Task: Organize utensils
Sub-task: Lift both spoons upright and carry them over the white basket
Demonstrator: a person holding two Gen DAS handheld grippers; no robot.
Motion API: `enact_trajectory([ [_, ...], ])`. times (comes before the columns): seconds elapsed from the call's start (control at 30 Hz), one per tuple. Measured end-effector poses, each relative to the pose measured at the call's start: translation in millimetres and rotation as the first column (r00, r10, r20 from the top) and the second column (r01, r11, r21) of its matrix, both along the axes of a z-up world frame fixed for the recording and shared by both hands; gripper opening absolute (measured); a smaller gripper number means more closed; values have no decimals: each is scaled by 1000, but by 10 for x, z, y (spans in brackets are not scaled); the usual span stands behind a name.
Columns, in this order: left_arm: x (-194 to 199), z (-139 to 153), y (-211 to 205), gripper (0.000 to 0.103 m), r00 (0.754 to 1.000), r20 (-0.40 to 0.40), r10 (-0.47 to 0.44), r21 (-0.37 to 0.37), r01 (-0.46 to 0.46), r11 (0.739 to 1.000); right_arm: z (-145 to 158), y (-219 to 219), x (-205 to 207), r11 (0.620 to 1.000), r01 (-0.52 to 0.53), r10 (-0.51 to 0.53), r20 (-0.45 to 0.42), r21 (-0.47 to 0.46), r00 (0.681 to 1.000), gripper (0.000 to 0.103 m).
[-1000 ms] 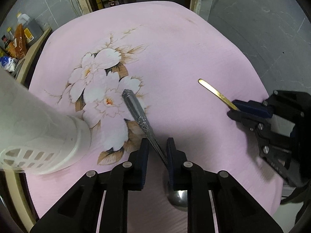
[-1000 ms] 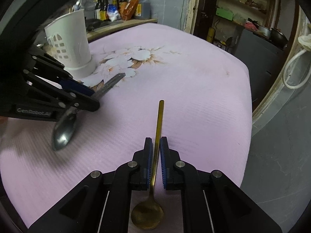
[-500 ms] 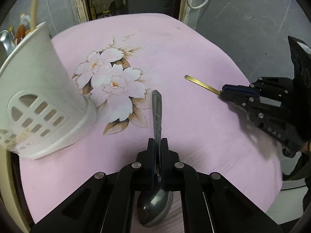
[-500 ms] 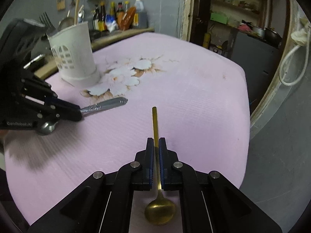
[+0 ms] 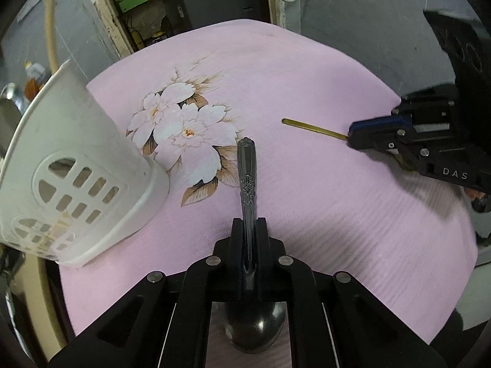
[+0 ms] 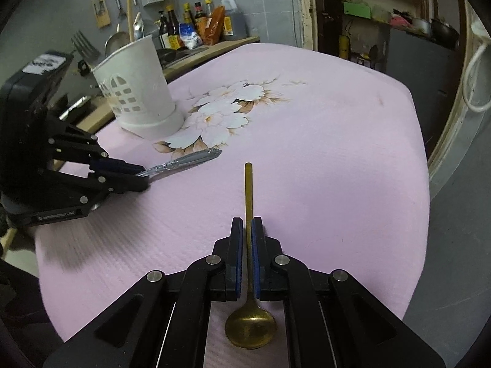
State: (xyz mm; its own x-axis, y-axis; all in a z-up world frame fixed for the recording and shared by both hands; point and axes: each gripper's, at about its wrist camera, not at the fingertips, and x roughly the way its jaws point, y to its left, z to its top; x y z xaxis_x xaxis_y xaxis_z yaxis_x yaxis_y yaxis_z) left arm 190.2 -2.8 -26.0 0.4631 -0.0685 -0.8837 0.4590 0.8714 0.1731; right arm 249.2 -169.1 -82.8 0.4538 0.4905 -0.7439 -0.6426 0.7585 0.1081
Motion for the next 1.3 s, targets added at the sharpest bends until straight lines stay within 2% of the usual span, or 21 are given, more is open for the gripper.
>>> enact_trajectory([
  [0.07,97,-26,-37,6,1000,-12,-2,25,2,1000,12,82,-32,999,-22,23,20,-48,1000,15],
  [0.13,109,-35,-75,6,1000,-23,0,39,1,999,-8,153,-53,993,-34,38,38,-111,999,29],
  [0.2,205,-52,-85,6,1000,-31,2,35,-1,999,-45,219,-71,985,-45,56,60,-169,997,29],
  [0.37,329,-105,-53,6,1000,-31,-7,16,7,1000,-86,157,25,989,-20,25,36,-147,999,14],
  [0.47,282,-101,-98,4,1000,-7,-15,42,15,999,-90,223,3,985,-17,26,53,-171,998,7],
  [0.53,264,-113,-116,4,1000,2,-4,21,4,1000,-82,271,-21,980,-19,34,74,-196,997,4],
  [0.63,154,-79,-50,4,999,23,24,-57,-23,998,-50,212,-54,989,-1,14,85,-147,996,3],
  [0.73,67,-20,73,4,996,68,63,-146,-53,988,2,96,-91,999,36,-32,95,-38,995,3],
  [0.83,8,40,191,4,986,112,123,-249,-92,964,119,15,-214,996,62,-72,160,65,984,3],
  [0.97,-136,120,249,4,963,207,172,-332,-96,938,280,-11,-384,986,65,-104,260,155,960,3],
  [1.1,-304,253,256,4,933,295,206,-384,-82,920,372,17,-513,974,57,-129,333,217,934,3],
  [1.2,-410,344,252,4,903,367,225,-397,-67,915,425,48,-583,966,43,-141,379,255,915,3],
  [1.3,-443,407,257,4,884,402,238,-412,-58,909,481,88,-627,958,29,-150,416,284,897,3],
])
